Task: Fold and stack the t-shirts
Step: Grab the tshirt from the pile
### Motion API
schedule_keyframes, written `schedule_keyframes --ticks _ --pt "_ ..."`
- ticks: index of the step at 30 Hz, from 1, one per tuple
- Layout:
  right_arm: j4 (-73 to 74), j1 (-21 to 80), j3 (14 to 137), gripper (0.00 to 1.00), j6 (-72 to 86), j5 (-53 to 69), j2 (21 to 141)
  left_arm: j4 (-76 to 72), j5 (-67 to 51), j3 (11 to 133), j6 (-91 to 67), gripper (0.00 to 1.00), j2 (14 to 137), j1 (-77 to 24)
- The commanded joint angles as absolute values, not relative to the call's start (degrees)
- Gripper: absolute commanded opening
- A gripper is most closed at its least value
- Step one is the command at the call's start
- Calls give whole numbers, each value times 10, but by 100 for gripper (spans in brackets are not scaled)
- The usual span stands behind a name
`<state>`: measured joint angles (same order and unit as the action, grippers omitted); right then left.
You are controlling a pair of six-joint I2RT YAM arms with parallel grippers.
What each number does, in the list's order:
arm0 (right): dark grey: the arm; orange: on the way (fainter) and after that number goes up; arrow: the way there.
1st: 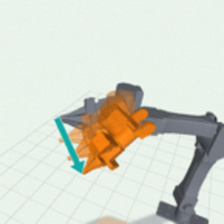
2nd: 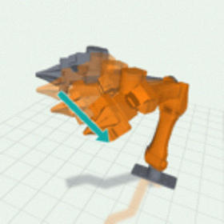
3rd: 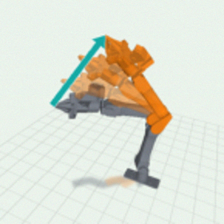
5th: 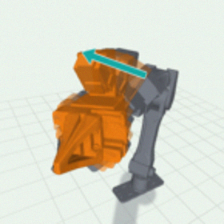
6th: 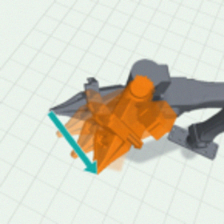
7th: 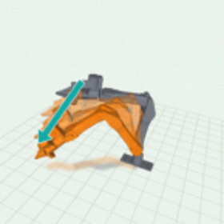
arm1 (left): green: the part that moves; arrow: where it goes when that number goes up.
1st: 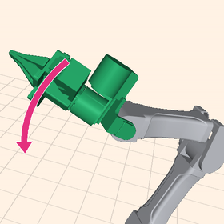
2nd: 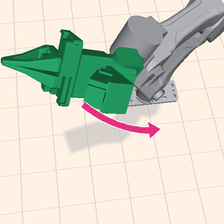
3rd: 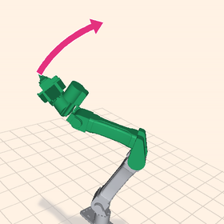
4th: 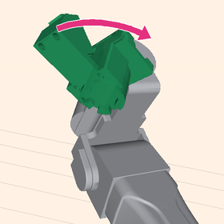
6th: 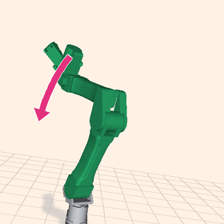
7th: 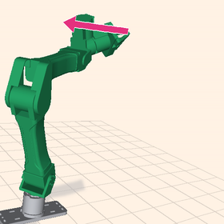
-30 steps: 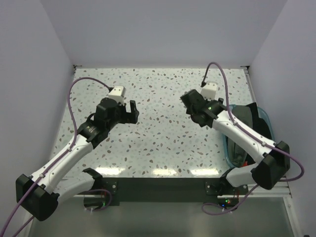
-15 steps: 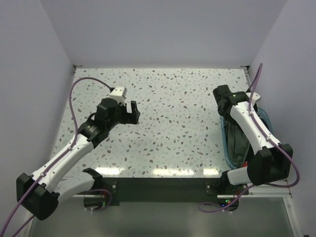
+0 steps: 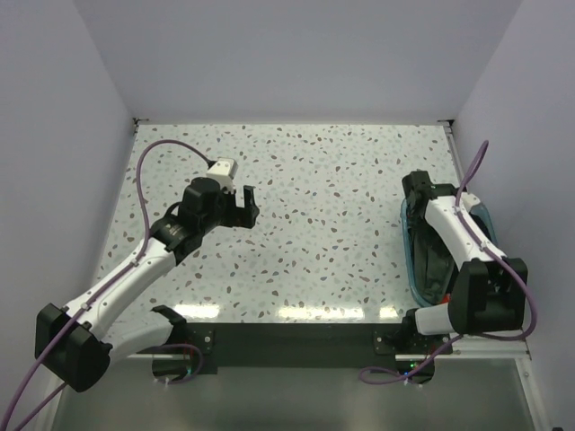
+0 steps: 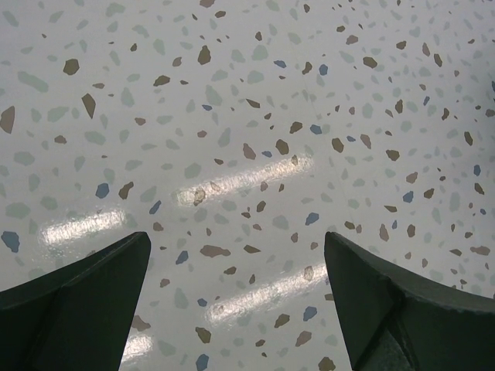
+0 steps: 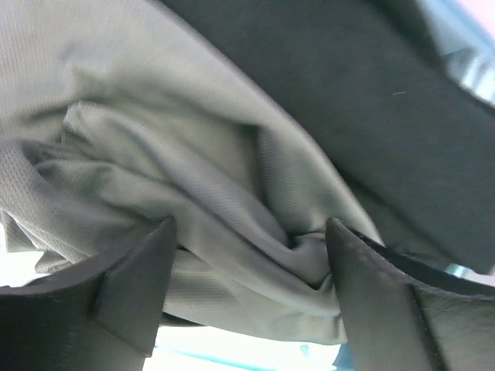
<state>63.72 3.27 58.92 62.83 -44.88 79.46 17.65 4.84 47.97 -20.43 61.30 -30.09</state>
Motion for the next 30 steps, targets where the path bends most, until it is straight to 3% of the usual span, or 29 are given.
schedule_keyframes --ticks 1,3,6,7,9,20,27,30 --pt "569 28 575 75 621 -425 809 156 40 490 -209 99 618 -301" --pt "556 26 571 54 619 -418 820 156 40 489 -209 99 620 -301" --pt "557 27 573 33 619 -417 828 157 40 490 -209 99 621 -301" --pt "560 27 578 15 616 -418 827 157 40 490 -210 99 619 -301" --pt "571 27 587 0 613 -421 821 156 38 489 -210 99 617 -301" --pt "548 28 709 0 455 -363 680 151 27 491 -208 95 610 -301" --pt "412 37 772 0 353 -149 620 154 26 497 -209 93 604 -301" --pt "396 103 844 0 336 -110 649 156 33 499 -210 93 594 -301"
